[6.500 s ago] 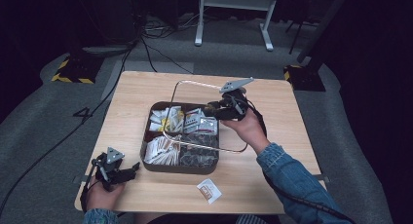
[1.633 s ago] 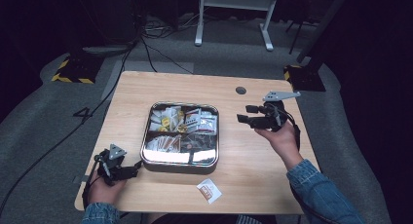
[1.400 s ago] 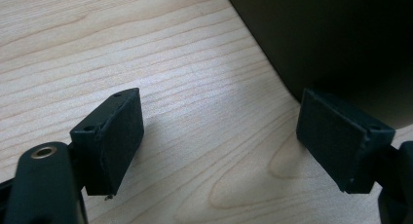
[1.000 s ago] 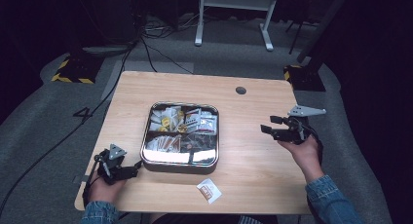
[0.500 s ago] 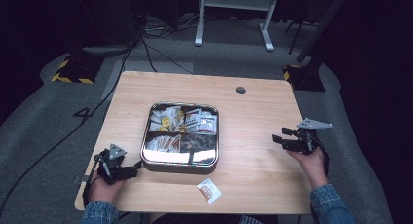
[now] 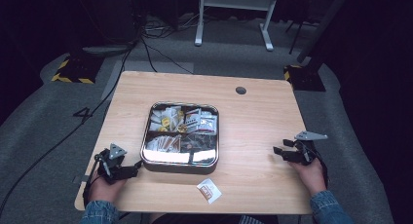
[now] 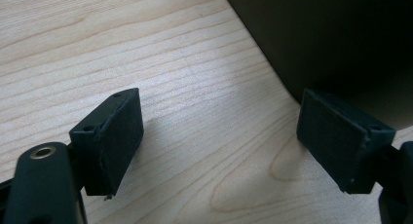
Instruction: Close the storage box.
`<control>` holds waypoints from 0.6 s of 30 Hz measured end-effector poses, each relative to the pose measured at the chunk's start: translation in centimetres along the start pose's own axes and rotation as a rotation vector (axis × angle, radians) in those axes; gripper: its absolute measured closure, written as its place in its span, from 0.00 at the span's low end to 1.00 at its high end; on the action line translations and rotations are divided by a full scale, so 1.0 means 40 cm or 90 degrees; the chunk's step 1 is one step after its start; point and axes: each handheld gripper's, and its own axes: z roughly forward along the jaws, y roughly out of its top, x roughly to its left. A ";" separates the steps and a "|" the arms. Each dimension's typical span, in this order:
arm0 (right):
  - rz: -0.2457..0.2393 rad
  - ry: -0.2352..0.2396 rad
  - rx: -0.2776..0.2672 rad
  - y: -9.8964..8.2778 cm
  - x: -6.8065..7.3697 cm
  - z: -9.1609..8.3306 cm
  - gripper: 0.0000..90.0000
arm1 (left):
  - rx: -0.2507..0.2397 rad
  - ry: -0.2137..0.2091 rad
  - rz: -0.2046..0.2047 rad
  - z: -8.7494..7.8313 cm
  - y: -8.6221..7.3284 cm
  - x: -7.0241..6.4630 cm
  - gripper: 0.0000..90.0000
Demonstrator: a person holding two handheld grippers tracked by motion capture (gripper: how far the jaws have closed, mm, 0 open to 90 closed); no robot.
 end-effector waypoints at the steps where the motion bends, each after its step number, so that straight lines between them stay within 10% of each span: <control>1: -0.006 -0.002 0.003 -0.003 -0.001 0.002 0.39 | 0.000 0.001 0.001 0.000 0.000 0.000 0.20; 18: -0.037 -0.027 0.023 -0.009 0.021 0.035 0.12 | 0.000 0.000 0.001 0.001 0.001 0.001 0.20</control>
